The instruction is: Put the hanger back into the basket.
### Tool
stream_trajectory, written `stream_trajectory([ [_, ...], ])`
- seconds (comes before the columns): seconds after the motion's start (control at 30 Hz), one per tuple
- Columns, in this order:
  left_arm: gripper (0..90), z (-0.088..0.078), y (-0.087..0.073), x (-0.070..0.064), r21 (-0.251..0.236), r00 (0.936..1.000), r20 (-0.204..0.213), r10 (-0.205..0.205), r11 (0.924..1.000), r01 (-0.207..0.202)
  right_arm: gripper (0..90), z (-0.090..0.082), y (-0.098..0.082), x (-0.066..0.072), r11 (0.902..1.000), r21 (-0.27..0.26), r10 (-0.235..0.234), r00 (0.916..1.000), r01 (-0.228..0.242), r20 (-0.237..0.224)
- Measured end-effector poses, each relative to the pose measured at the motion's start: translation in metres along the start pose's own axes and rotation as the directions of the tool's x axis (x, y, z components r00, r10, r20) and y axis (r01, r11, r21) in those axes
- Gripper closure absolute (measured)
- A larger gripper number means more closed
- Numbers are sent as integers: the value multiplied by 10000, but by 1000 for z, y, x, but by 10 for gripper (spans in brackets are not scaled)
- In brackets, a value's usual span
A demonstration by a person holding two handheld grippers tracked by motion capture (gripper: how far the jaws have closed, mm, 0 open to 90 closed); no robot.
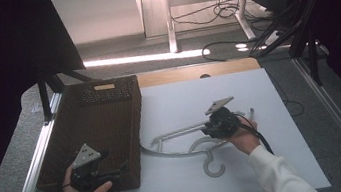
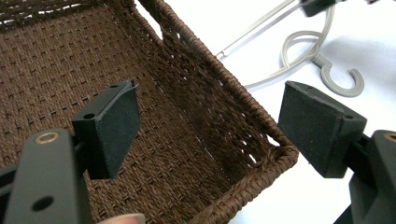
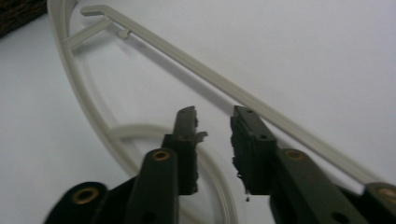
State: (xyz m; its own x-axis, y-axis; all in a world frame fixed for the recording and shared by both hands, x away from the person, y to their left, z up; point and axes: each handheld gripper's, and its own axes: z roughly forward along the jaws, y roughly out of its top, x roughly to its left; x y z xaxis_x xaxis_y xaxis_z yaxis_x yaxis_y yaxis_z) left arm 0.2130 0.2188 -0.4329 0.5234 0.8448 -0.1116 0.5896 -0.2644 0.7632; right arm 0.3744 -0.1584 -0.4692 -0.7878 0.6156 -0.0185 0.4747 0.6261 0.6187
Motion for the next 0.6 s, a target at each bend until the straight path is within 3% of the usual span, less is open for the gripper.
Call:
stream_trajectory([
  [0.13,207,-1,-1,2,-25,10000,-67,-53,10000,53,889,25,22,-1,9993,115,-368,9990,365,236],
  [0.23,207,-2,-2,3,-19,9999,-117,-90,10000,89,892,32,29,-3,9990,95,-447,9984,444,333],
  [0.27,207,-2,-2,3,-29,9999,-120,-90,10000,90,892,41,35,-6,9989,150,-449,9985,445,309],
  [0.47,204,-1,-2,5,-13,9998,-179,-82,10000,82,892,62,37,-10,9970,564,-538,9983,525,210],
  [0.6,204,1,-3,7,49,9997,-229,-129,9999,131,892,70,35,-16,9979,604,-217,9997,212,84],
])
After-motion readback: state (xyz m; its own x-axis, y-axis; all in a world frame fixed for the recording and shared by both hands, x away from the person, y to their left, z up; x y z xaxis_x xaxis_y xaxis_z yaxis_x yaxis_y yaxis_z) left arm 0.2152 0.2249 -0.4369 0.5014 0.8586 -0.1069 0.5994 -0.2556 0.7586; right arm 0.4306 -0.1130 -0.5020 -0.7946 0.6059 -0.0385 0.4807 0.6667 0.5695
